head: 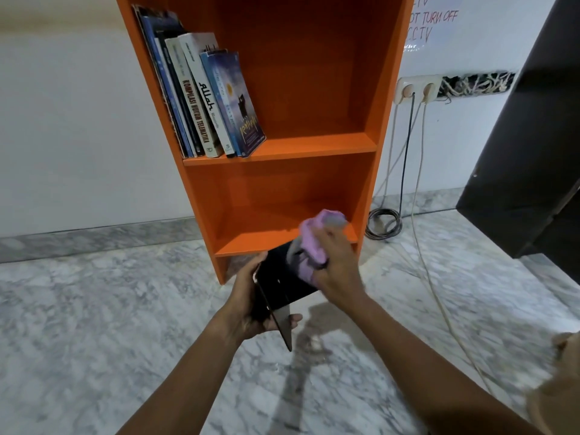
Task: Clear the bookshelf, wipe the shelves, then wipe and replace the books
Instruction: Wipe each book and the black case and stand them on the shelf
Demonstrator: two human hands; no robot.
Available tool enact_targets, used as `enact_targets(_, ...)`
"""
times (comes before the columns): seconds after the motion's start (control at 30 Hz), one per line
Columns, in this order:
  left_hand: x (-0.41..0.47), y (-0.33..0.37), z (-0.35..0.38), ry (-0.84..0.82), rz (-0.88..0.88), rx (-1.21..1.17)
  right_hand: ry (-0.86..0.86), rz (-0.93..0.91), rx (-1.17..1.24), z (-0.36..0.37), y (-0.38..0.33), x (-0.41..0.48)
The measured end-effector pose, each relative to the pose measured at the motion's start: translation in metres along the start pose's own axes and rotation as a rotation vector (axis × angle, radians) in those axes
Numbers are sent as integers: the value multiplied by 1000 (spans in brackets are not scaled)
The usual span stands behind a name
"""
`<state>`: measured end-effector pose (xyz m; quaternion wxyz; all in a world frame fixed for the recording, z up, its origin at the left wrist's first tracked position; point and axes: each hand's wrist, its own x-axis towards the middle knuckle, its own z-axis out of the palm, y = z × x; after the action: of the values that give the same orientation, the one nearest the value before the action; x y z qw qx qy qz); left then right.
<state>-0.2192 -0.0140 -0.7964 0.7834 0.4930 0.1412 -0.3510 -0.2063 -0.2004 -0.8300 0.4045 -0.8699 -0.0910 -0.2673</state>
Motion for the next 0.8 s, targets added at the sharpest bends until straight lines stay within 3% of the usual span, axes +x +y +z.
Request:
enact_targets(0.1, -1, -5, 8, -19, 36, 52, -220, -325, -365, 21, -7, -8)
enact_targets(0.3, 3, -12, -10, 25, 10, 51, -451, -522, -546, 35, 40, -48)
enact_targets(0.37, 3, -9, -13, 23, -9, 67, -439, -621, -503, 31, 55, -58)
enact_targets(0.47, 5, -2, -19, 66, -33, 52, -276, -688, -385, 28, 63, -77)
enact_targets(0.57, 4, 3, -20, 37, -3, 20, -129, -405, -288, 28, 60, -77)
enact_targets(0.67, 3, 4, -21, 2, 50, -16, 66, 66, 201, 30, 18, -55)
enact_targets(0.73, 2, 0, -17, -60, 82, -41, 17, 346, 654, 36, -26, -36)
enact_targets(0.8, 3, -4, -17, -105, 113, -84, -85, 519, 922, 47, -61, -27)
